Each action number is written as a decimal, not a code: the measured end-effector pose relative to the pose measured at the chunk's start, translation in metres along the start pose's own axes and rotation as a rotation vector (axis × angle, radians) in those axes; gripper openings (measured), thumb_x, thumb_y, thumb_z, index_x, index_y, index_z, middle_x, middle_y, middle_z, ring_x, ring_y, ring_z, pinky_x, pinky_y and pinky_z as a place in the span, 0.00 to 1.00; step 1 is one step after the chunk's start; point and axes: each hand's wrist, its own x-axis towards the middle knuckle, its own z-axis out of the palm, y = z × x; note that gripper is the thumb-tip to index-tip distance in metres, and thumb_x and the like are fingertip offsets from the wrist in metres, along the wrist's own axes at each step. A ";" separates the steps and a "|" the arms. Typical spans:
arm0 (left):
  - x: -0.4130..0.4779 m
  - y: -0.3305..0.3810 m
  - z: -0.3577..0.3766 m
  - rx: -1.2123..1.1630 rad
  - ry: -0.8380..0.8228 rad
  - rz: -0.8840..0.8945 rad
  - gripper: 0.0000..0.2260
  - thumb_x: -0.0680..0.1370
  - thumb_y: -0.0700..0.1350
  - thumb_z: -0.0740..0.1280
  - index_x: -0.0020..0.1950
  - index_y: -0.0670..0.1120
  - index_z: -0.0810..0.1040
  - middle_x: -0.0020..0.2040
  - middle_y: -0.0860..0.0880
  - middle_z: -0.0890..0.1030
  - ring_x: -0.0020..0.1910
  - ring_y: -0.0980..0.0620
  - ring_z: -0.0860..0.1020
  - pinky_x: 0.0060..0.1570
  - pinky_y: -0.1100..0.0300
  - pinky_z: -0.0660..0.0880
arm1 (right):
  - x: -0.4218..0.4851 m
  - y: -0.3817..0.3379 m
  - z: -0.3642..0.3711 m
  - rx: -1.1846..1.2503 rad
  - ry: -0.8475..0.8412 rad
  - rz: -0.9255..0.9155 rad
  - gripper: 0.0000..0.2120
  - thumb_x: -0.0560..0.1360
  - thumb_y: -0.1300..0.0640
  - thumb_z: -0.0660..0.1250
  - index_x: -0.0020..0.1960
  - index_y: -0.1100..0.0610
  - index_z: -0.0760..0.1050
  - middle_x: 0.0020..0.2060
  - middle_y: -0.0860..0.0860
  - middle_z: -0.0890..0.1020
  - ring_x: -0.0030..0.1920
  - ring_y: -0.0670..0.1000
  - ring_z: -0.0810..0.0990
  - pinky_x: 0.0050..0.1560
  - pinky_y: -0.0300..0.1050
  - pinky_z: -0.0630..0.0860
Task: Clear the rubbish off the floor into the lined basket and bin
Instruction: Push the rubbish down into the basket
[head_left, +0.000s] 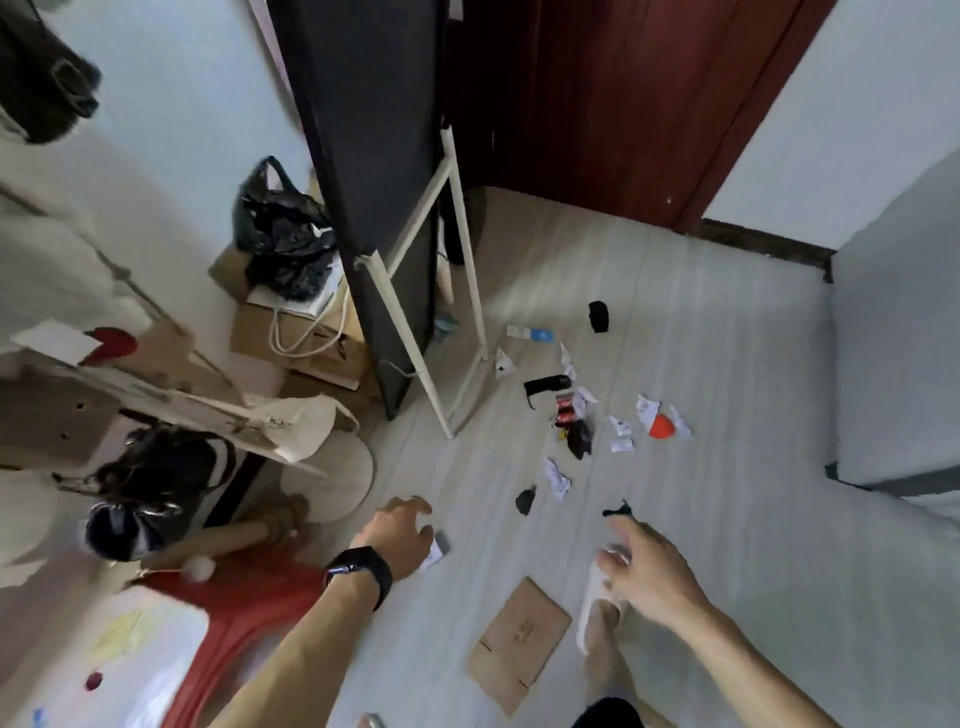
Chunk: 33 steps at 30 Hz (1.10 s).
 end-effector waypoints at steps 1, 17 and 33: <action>0.008 0.002 0.004 -0.013 0.016 -0.031 0.14 0.78 0.52 0.60 0.64 0.56 0.72 0.64 0.50 0.75 0.58 0.48 0.77 0.57 0.56 0.74 | 0.014 0.002 -0.004 -0.028 -0.029 -0.010 0.26 0.78 0.45 0.65 0.73 0.49 0.66 0.69 0.48 0.74 0.67 0.50 0.73 0.65 0.45 0.71; 0.311 0.027 0.252 -0.137 -0.080 -0.316 0.21 0.78 0.56 0.65 0.71 0.57 0.68 0.72 0.49 0.66 0.71 0.47 0.67 0.66 0.52 0.70 | 0.418 0.141 0.108 -0.500 -0.376 -0.165 0.29 0.78 0.44 0.63 0.76 0.48 0.58 0.73 0.53 0.64 0.65 0.59 0.74 0.63 0.54 0.73; 0.516 -0.013 0.490 0.247 0.014 0.236 0.21 0.81 0.37 0.55 0.74 0.47 0.65 0.71 0.47 0.66 0.65 0.44 0.68 0.55 0.53 0.72 | 0.590 0.263 0.316 -0.774 -0.199 -0.427 0.20 0.83 0.61 0.55 0.74 0.61 0.63 0.69 0.59 0.66 0.61 0.59 0.75 0.60 0.47 0.72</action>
